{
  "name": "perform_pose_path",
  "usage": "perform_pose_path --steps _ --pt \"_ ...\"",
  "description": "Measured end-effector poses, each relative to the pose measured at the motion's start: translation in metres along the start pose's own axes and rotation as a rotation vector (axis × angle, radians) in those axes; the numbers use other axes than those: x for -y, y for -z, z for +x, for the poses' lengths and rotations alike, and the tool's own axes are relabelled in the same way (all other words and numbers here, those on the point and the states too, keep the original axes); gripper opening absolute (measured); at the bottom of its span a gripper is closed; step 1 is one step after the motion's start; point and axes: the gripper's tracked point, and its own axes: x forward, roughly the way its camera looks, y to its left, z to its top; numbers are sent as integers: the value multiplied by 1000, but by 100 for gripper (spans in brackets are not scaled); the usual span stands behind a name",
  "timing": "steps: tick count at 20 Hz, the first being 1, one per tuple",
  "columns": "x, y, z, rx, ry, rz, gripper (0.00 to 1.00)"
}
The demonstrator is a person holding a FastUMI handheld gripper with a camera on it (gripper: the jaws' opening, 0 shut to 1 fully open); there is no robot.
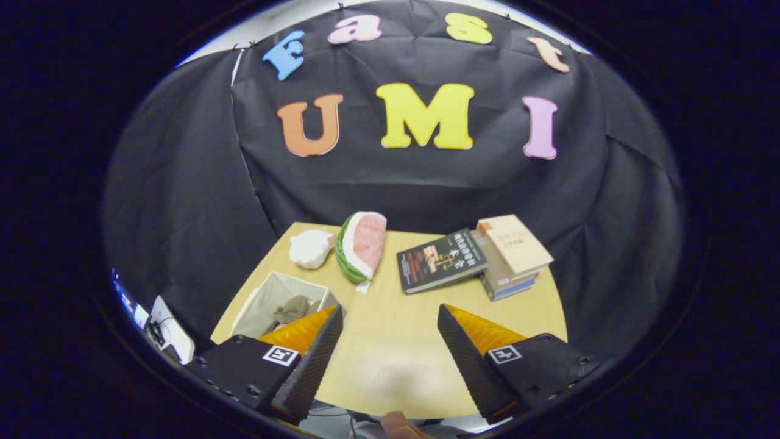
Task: Open the storage box then place both shoes into the box .Put the left shoe in first, then the right shoe, with the right side of both shoes facing outward in a uniform manner.
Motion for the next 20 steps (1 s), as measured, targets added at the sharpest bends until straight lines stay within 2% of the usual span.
perform_pose_path --steps 4,7,12,16,20 --pt "34 -26 -40 209 57 9 97" --pt "42 -36 -65 311 75 15 96" --pt "40 -35 -90 409 100 34 96" --pt "44 -46 -112 509 162 62 96" --pt "44 -50 -118 537 192 86 96"
